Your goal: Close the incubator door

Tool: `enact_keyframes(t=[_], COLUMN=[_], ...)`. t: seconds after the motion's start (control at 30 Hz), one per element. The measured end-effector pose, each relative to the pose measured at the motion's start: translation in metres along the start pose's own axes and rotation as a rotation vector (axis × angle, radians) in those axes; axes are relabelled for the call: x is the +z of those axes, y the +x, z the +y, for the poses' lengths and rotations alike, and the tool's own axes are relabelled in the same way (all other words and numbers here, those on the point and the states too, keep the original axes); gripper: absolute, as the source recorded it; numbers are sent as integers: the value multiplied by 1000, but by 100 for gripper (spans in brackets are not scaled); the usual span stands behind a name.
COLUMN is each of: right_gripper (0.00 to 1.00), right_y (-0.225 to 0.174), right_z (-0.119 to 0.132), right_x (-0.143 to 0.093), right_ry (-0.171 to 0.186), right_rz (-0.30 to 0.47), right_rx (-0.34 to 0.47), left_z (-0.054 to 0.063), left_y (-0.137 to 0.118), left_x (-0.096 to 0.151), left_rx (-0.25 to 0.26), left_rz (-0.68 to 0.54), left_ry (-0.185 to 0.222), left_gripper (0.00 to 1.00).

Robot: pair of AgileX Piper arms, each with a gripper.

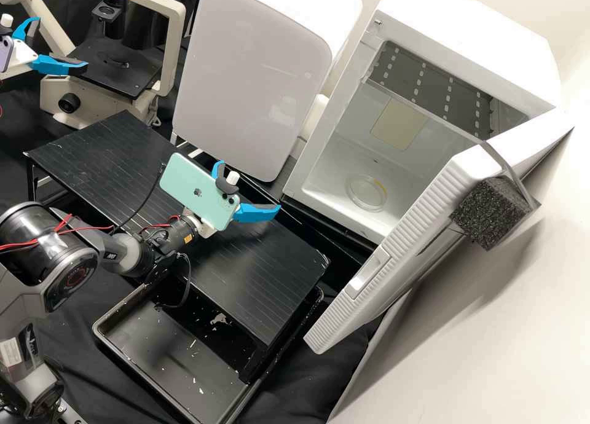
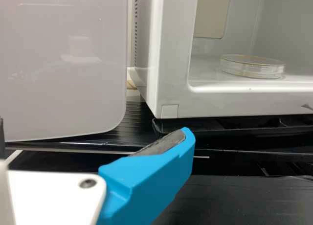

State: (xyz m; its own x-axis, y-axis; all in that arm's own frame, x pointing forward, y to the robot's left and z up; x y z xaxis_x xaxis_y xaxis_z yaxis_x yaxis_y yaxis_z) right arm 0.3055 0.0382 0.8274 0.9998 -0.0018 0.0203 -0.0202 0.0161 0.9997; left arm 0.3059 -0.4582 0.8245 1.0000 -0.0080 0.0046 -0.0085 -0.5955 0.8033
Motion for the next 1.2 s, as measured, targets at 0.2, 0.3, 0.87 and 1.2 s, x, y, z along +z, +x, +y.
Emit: enact_keyframes(t=[0.2, 0.3, 0.87, 1.2], right_gripper=[100, 100, 100, 100], right_y=[0, 0, -71, -126], right_z=[0, 0, 26, 58], right_x=[0, 0, 38, 43], right_ry=[0, 0, 1, -118], right_rz=[0, 0, -63, -217], right_rx=[0, 0, 201, 502], left_z=[0, 0, 0, 0], left_y=[0, 0, 0, 0], left_x=[0, 0, 0, 0], left_rx=[0, 0, 0, 0], left_rz=[0, 0, 0, 0], left_ry=[0, 0, 0, 0], left_gripper=[100, 100, 100, 100])
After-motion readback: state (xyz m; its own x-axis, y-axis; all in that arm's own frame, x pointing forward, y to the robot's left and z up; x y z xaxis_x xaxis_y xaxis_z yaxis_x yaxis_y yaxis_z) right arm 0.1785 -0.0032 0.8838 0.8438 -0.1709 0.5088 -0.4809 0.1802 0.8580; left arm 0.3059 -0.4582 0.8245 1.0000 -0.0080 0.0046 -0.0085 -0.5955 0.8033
